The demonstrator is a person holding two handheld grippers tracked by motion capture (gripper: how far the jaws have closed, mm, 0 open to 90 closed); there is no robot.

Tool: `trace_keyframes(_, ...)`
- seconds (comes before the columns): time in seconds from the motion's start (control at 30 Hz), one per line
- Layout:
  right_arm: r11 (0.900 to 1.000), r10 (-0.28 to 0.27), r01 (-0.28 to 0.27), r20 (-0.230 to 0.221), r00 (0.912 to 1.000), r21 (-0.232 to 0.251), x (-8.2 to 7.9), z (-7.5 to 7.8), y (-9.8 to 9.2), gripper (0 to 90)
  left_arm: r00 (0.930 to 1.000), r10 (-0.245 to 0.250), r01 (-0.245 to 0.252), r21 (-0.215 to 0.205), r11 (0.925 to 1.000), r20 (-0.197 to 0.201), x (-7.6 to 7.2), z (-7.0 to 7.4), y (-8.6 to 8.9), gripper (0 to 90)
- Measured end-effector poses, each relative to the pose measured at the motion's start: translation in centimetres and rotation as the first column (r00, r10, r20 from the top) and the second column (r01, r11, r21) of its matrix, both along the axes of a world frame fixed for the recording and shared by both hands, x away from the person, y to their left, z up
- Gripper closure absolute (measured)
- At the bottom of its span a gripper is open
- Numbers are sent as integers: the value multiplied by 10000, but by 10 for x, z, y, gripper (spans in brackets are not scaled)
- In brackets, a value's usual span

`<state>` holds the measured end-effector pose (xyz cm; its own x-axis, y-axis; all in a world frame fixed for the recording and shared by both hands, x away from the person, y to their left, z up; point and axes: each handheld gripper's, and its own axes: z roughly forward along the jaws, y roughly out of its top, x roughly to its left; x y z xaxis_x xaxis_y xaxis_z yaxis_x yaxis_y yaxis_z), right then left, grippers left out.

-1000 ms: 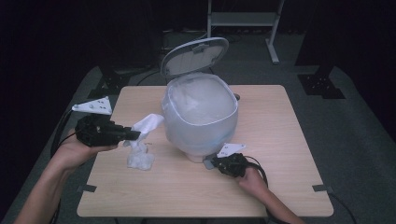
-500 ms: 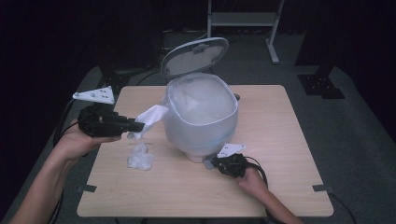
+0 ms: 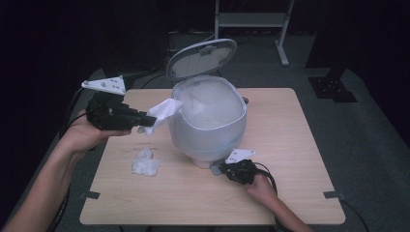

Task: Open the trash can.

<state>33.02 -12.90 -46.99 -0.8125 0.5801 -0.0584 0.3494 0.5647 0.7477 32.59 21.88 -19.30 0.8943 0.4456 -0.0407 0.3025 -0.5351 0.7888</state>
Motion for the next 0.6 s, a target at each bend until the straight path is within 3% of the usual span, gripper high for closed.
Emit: trace_keyframes(0.6, 10000, -7, 7, 66, 10000, 34, 0, 0, 0, 808, 9994, -331, 328, 238, 9992, 112, 16, 18, -33, 839)
